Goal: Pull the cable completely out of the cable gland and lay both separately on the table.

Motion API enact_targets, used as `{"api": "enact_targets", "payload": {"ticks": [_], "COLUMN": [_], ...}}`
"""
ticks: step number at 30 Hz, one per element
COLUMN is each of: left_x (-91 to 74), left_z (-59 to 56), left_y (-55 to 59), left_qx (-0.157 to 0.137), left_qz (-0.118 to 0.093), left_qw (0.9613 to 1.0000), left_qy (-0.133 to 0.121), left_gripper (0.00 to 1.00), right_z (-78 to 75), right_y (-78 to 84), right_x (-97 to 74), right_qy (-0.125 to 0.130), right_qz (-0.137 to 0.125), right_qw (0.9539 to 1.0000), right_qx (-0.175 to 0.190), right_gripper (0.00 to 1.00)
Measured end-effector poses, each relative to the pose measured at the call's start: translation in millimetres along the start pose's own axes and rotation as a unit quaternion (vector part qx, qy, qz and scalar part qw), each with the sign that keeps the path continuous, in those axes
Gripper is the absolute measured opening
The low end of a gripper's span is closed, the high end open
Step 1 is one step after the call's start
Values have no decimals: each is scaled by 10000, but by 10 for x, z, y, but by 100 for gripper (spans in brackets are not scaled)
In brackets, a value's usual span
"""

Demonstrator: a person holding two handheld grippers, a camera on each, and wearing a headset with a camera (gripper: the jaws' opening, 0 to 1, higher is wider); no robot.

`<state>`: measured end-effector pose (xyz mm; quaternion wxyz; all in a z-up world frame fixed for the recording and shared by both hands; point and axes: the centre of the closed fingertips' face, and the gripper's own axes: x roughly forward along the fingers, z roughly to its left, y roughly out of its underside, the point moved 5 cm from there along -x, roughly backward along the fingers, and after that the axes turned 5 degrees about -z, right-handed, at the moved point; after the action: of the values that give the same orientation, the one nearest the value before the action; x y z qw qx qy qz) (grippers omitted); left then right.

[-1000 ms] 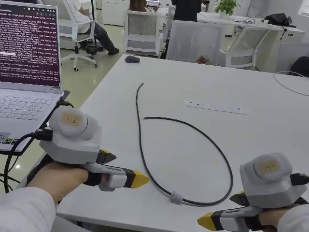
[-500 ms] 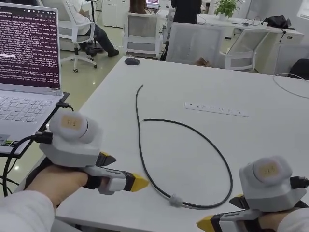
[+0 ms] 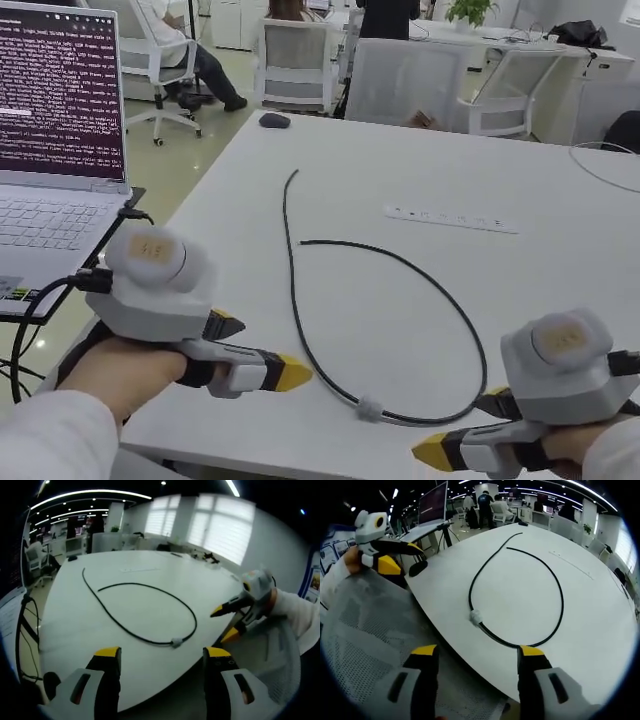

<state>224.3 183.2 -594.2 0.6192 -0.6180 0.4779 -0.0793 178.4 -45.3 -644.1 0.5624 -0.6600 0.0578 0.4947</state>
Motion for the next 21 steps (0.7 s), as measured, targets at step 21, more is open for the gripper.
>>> {"api": "enact_targets", "payload": {"ticks": [21], "left_x": [-18], "left_z": [15], "left_y": [10], "left_qx": [-78], "left_qz": [-5], "left_qw": [9999], "left_qy": [-68], "left_gripper": [67], "right_z": [-181], "right_y": [-337], "right_x": [305], "right_qy": [-601], "right_qz": [-346], "right_qw": [9935], "right_qx": [-907], "right_gripper": [45]}}
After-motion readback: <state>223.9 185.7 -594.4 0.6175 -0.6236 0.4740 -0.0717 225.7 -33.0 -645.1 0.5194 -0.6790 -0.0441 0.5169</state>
